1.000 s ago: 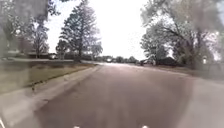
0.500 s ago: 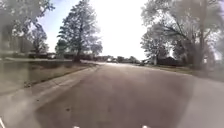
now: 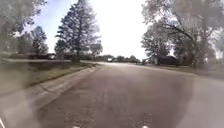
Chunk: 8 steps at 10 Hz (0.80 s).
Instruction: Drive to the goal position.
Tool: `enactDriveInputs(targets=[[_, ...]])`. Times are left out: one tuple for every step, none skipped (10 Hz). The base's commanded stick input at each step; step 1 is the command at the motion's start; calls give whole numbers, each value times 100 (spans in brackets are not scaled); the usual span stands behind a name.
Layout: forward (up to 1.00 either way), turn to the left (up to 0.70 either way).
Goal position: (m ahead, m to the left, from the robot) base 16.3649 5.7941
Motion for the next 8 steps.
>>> enactDriveInputs(targets=[[100,0],[100,0],[100,0],[100,0],[100,0],[100,0],[100,0],[100,0]])
